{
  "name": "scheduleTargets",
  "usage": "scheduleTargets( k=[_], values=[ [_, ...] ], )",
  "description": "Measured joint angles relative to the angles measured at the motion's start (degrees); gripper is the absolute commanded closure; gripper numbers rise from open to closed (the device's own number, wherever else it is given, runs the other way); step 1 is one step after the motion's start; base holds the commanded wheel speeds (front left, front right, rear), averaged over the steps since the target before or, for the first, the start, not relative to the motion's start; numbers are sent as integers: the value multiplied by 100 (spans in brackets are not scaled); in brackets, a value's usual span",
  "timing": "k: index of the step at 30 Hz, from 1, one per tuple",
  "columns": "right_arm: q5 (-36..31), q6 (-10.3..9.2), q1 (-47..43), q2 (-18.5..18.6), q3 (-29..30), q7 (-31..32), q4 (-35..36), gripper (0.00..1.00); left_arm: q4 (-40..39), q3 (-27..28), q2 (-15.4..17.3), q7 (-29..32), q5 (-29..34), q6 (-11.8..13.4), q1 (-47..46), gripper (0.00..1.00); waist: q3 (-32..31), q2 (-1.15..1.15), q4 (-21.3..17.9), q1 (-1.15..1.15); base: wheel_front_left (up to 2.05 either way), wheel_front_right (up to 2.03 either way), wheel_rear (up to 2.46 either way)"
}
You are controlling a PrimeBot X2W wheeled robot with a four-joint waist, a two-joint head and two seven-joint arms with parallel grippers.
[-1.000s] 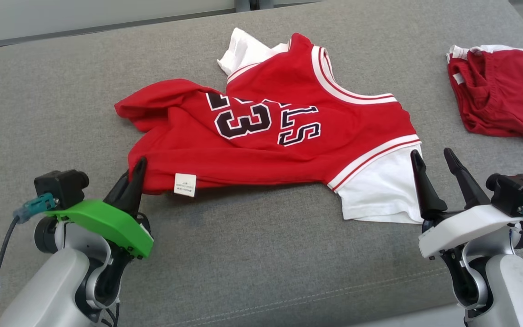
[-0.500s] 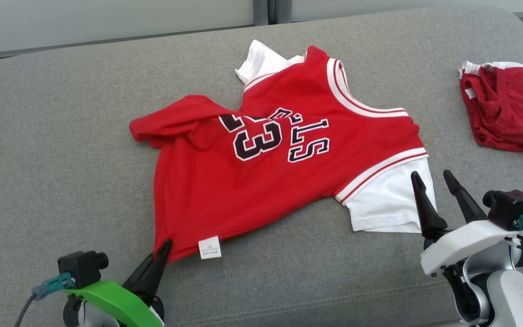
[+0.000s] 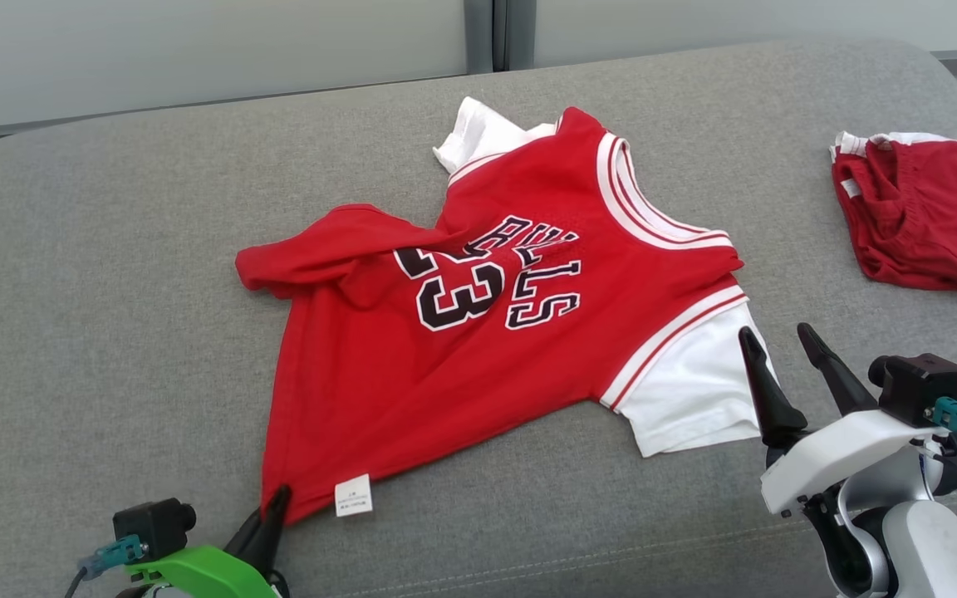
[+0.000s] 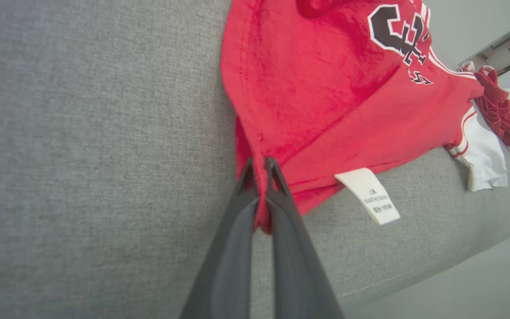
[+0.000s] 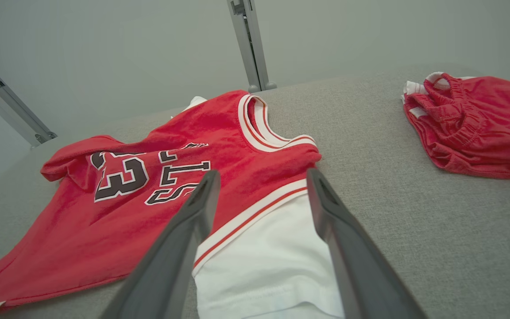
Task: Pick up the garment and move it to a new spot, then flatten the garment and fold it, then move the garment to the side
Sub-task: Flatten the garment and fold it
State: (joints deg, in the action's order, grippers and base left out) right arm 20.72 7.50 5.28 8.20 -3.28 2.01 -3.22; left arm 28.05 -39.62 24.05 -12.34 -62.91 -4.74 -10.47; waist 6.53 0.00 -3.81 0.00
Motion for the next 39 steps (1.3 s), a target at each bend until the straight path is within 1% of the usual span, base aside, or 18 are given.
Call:
scheduleTargets(
  k=[1, 2, 3, 4, 5, 9, 14, 18, 22, 24, 30, 34, 39],
  values=[
    [0, -1, -6, -5, -12, 0, -2, 0, 77, 34, -30, -58, 65, 84, -20, 60, -12, 0, -1, 0, 0, 0, 0],
    [0, 0, -7, -10, -26, -1, -2, 0, 149, 80, -49, -109, 123, 133, -43, 43, -20, 0, -1, 0, 0, 0, 0],
    [1, 0, -9, -18, -34, -1, -4, 0, 191, 116, -60, -141, 153, 176, -64, 31, -27, 0, -1, 0, 0, 0, 0],
    [1, 0, -13, -22, -42, -2, -8, 0, 218, 146, -70, -164, 193, 220, -76, 11, -33, 0, 1, 0, 0, 0, 0],
    [1, 0, -17, -21, -41, -8, -9, 0, 230, 197, -87, -190, 244, 274, -79, 0, -39, 0, 4, 0, 0, 0, 0],
    [0, 0, -32, -35, -37, -35, -19, 0, 182, 366, -86, -237, 354, 412, -62, 0, -71, 0, 16, 0, 0, 0, 0],
    [-14, 0, -110, -75, -1, -111, -30, 0, -91, 517, -66, -245, 505, 597, 187, 0, -125, 0, 42, 0, 0, 0, 0],
    [-76, 0, -175, -138, 107, -212, -30, 0, -595, 981, -89, -263, 683, 856, 352, 0, -188, 0, 70, 0, 0, 0, 0],
    [-188, 0, -277, -201, 208, -267, -22, 0, -1207, 1405, -216, -268, 1025, 1134, 656, 0, -291, 0, 92, 0, 0, 0, 0],
    [-232, 0, -284, -220, 232, -286, -5, 0, -1464, 1564, -261, -268, 1158, 1226, 788, 0, -352, 0, 97, 0, 0, 0, 0],
    [-356, 0, -397, -252, 255, -308, 49, 0, -1920, 1645, -249, -268, 1455, 1494, 1073, 0, -532, 0, 99, 0, 0, 0, 0],
    [-456, 0, -443, -257, 238, -347, 159, 0, -2152, 1705, -151, -268, 1549, 1683, 1235, 0, -670, 0, 101, 0, 0, 0, 0],
    [-654, 0, -509, -266, 186, -416, 337, 0, -2382, 1788, -80, -268, 1564, 1837, 1438, 0, -775, 0, 121, 0, 0, 0, 0]
  ],
)
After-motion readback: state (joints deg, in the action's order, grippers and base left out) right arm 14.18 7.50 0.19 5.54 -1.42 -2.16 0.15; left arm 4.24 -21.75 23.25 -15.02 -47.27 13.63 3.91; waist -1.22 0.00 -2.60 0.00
